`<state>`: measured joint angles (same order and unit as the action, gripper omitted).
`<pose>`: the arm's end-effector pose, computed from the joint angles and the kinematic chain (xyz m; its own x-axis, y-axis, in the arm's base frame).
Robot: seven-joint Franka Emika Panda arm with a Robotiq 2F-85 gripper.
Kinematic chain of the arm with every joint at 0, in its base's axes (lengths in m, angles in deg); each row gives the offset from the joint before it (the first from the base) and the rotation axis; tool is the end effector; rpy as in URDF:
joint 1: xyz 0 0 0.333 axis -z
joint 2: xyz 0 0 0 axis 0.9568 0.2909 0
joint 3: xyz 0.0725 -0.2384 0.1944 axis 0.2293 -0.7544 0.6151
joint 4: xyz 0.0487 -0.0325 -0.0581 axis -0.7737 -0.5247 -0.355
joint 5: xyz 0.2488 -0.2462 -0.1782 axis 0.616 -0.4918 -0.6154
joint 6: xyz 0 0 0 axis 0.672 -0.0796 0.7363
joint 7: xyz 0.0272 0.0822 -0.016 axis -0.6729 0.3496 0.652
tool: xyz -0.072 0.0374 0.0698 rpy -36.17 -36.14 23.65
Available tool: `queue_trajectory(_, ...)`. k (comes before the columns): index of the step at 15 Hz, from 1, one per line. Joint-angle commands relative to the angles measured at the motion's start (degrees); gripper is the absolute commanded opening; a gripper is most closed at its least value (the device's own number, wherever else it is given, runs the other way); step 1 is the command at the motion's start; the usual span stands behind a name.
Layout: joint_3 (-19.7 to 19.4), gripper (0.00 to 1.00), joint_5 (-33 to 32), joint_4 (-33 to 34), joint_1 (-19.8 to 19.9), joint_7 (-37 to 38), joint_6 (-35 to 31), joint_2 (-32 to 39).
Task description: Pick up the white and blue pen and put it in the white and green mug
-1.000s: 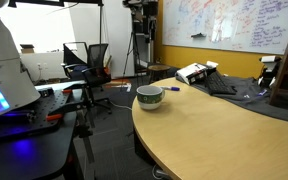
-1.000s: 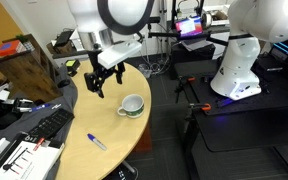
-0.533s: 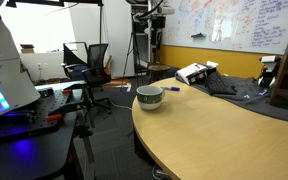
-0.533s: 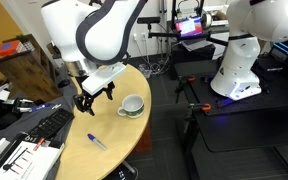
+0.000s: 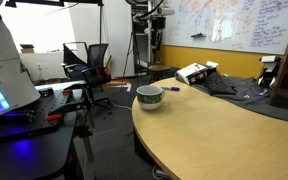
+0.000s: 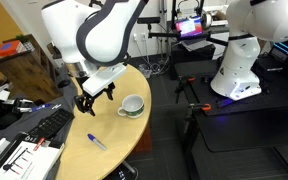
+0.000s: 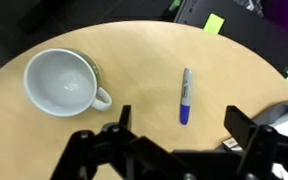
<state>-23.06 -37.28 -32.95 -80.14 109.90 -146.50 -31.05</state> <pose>0.5952 0.1125 0.2735 0.7863 -0.6161 -0.0462 -0.6178 -0.7830 -0.0722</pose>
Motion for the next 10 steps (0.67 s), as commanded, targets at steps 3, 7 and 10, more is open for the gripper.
queue_trajectory(3, -3.5, 1.0, -1.0, 5.6, -4.3, 0.3, -5.6, 10.1)
queue_trajectory(7, -4.7, 1.0, 0.6, 13.4, -6.1, -0.5, -8.7, 20.4)
queue_trajectory(10, -5.3, 1.0, 1.2, 21.7, -6.8, -0.8, -7.4, 28.0)
